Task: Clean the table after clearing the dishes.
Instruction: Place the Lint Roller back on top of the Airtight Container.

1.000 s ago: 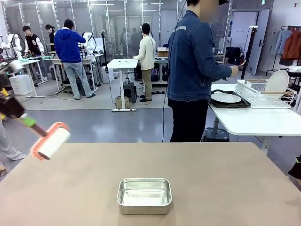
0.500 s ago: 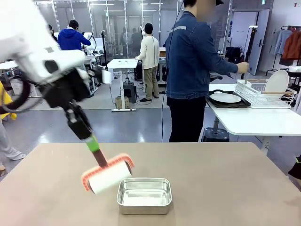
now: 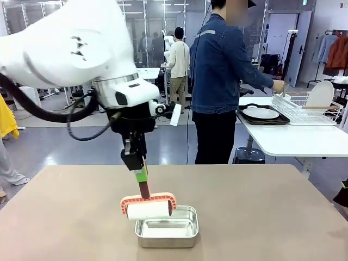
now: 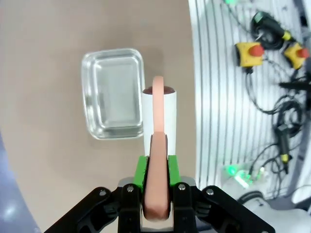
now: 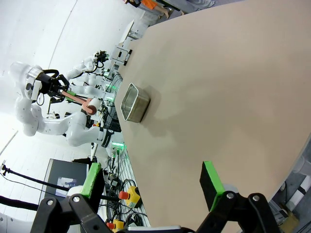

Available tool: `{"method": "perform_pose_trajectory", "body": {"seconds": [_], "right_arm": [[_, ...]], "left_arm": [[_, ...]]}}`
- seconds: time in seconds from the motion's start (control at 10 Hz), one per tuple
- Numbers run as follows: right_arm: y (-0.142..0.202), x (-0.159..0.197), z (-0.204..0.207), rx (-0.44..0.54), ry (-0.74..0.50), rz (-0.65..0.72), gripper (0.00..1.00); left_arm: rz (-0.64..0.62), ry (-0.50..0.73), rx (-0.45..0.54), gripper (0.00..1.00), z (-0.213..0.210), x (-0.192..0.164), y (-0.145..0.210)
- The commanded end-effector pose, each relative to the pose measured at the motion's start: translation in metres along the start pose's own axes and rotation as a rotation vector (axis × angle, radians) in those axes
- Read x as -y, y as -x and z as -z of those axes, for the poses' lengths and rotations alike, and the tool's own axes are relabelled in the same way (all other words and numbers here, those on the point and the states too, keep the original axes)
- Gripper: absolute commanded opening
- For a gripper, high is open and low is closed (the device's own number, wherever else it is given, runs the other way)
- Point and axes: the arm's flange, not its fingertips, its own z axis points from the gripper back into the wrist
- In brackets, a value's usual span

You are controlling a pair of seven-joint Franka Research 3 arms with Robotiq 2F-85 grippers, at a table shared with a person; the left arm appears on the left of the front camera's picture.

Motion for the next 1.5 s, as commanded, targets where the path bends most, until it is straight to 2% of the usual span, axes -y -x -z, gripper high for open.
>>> {"method": "perform_pose_trajectory", "body": {"seconds": [0.0, 0.2, 0.5, 0.7, 1.1, 1.4], "right_arm": [[0.003, -0.003, 0.002, -0.001, 0.003, -0.018, 1.0], [0.003, -0.003, 0.002, -0.001, 0.003, -0.018, 1.0], [0.003, -0.003, 0.002, -0.001, 0.003, -0.018, 1.0], [0.003, -0.003, 0.002, -0.001, 0.003, -0.018, 1.0], [0.003, -0.003, 0.002, -0.001, 0.003, -0.018, 1.0], [0.003, -0.003, 0.002, -0.001, 0.003, -0.018, 1.0]], "left_arm": [[0.057, -0.014, -0.025, 0.21, 0.006, -0.022, -0.012], [0.092, -0.035, -0.052, 0.21, 0.027, -0.038, -0.03], [0.063, -0.06, -0.077, 0.21, 0.062, -0.066, -0.046], [0.014, -0.082, -0.119, 0.21, 0.087, -0.082, -0.045], [-0.031, -0.023, -0.136, 0.21, 0.128, -0.105, -0.034], [-0.07, -0.017, -0.143, 0.21, 0.133, -0.122, -0.034]]}}
